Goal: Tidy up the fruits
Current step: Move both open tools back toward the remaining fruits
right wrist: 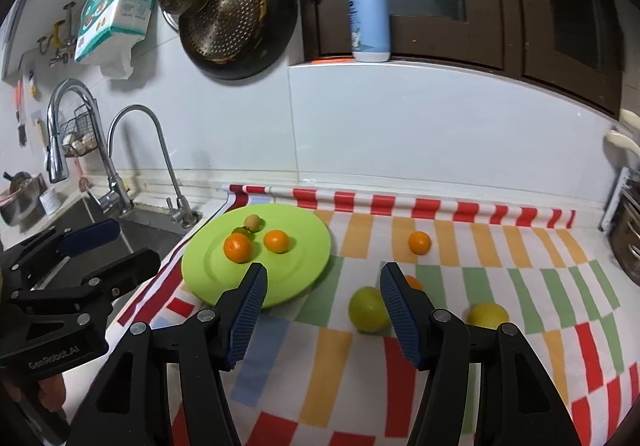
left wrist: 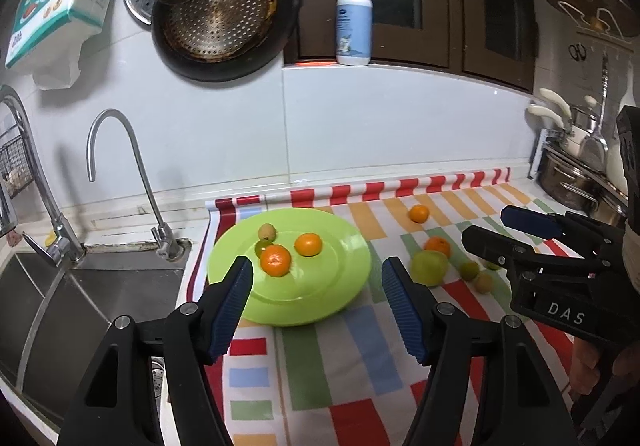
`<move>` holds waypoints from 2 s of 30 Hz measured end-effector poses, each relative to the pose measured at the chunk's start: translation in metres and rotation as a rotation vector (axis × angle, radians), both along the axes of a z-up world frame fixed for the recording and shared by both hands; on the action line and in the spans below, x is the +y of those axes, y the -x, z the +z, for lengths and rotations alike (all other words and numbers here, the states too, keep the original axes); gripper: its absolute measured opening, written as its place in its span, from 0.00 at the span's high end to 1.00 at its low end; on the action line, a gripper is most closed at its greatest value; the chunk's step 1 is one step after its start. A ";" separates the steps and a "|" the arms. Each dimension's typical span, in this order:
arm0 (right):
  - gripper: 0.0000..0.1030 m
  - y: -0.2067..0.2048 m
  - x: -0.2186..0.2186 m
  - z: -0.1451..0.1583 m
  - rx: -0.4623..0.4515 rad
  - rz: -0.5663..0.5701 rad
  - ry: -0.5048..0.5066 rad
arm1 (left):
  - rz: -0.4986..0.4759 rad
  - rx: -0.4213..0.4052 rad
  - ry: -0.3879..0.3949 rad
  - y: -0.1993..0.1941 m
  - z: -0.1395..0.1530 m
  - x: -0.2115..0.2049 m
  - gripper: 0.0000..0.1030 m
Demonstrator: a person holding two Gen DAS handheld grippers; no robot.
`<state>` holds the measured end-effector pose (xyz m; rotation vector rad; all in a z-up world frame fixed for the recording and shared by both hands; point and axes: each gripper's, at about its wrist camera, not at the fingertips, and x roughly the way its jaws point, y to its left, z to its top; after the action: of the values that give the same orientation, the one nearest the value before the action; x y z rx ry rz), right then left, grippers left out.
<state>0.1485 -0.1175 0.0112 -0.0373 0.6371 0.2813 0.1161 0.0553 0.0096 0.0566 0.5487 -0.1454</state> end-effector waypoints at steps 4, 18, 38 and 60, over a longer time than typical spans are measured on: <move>0.42 0.011 -0.011 0.000 0.004 -0.026 -0.003 | -0.017 -0.005 0.003 0.010 0.001 -0.007 0.33; 0.42 0.035 -0.048 -0.003 0.022 -0.128 0.010 | -0.112 -0.007 -0.007 0.020 -0.003 -0.041 0.31; 0.42 0.019 -0.084 -0.034 0.101 -0.200 0.020 | -0.242 0.081 -0.042 -0.016 -0.035 -0.082 0.31; 0.42 -0.027 -0.096 -0.092 0.240 -0.214 0.003 | -0.352 0.184 -0.093 -0.086 -0.084 -0.117 0.31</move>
<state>0.1751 -0.2132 -0.0803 0.0628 0.8729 0.0777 0.2021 -0.0617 -0.0748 0.2323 0.7261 -0.4719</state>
